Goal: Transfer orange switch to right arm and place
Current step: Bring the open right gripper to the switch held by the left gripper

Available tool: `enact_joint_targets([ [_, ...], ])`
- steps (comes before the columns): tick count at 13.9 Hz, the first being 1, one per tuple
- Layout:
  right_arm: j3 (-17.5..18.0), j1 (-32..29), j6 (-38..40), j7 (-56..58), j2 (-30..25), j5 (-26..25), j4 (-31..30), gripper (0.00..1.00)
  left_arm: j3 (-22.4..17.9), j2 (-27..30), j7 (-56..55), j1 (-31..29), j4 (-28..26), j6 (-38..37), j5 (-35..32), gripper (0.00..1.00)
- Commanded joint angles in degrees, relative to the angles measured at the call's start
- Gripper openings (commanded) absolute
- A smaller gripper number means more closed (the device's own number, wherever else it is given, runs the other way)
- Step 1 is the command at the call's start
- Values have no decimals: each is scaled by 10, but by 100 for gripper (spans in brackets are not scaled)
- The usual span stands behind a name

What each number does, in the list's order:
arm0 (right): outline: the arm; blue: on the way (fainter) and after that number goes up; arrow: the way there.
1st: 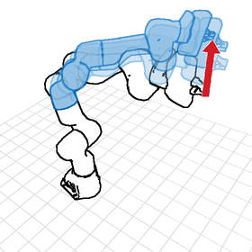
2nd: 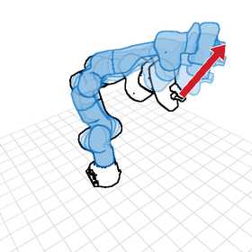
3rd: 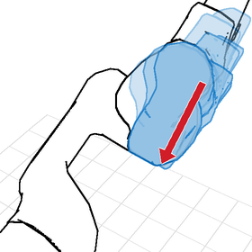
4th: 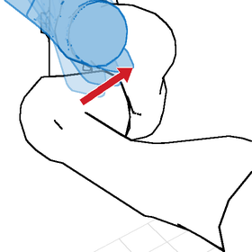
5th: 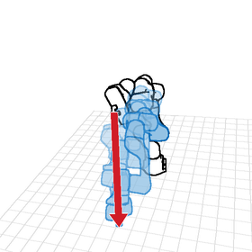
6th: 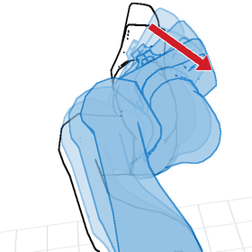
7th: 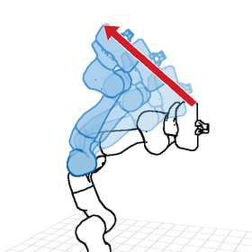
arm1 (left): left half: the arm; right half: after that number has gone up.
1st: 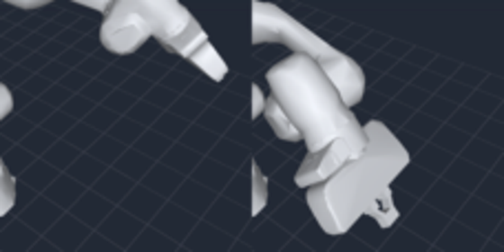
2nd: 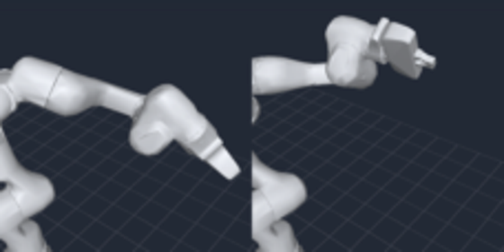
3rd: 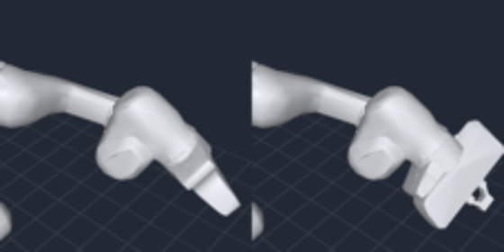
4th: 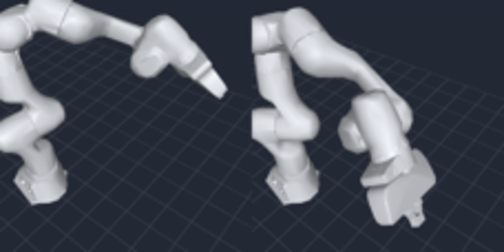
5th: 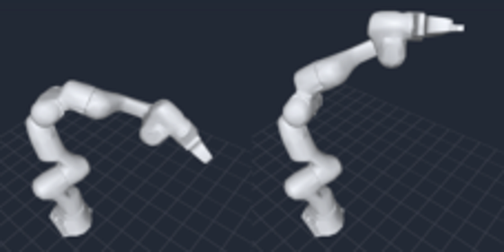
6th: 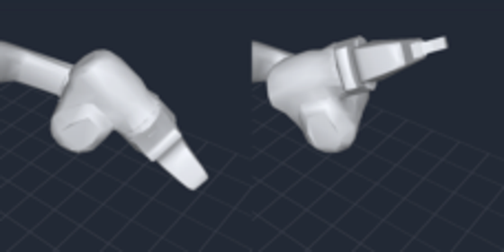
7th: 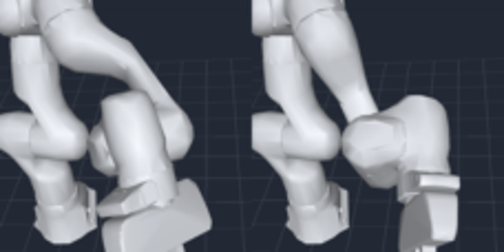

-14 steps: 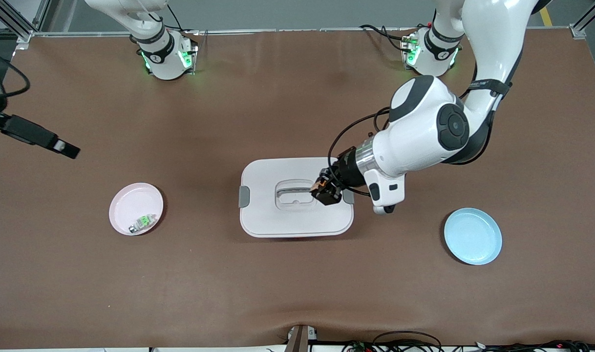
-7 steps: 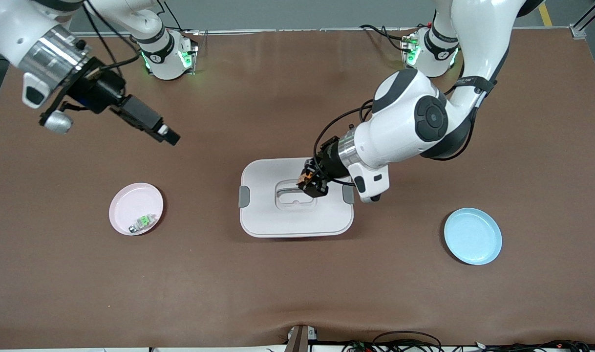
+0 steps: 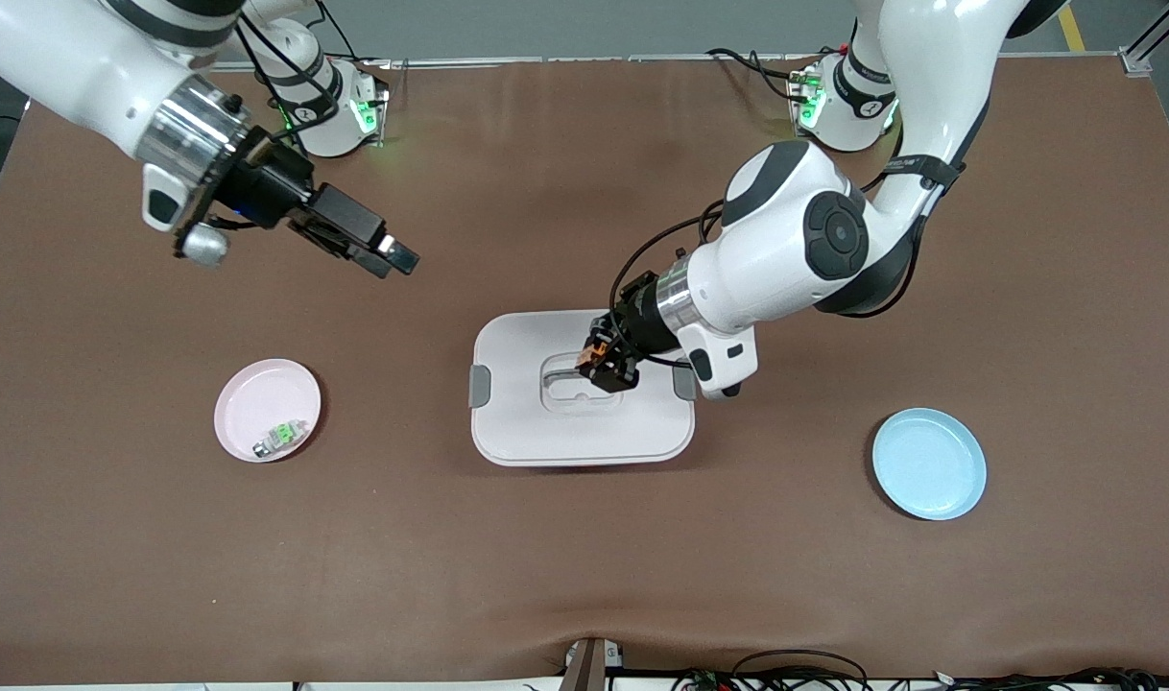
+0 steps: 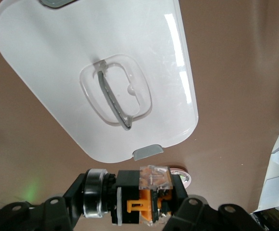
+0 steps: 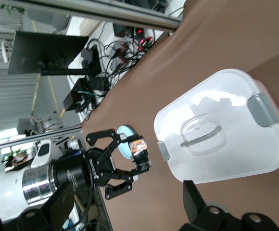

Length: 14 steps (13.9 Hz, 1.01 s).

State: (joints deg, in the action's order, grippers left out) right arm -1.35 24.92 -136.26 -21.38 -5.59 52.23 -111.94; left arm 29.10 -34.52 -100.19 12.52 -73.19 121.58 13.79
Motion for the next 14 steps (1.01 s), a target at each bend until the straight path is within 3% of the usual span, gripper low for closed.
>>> enact_joint_targets([
  [1, -7, 42, -57, 75, -10, 60, -50, 100, -3, -12, 1, 5, 16, 13, 9, 0],
  [8, -7, 115, -154, 97, 65, 73, -36, 100, -4, -12, 9, 2, 16, 14, 8, 0],
  [10, -7, 127, -162, 155, 89, 133, -17, 100, -4, -11, 9, 3, 16, 14, 6, 0],
  [12, -8, 138, -178, 250, 110, 226, -6, 100, -4, -10, 9, 3, 16, 13, 6, 0],
  [14, -8, 147, -179, 295, 133, 257, 16, 100, -4, -10, 8, 4, 16, 13, 6, 0],
])
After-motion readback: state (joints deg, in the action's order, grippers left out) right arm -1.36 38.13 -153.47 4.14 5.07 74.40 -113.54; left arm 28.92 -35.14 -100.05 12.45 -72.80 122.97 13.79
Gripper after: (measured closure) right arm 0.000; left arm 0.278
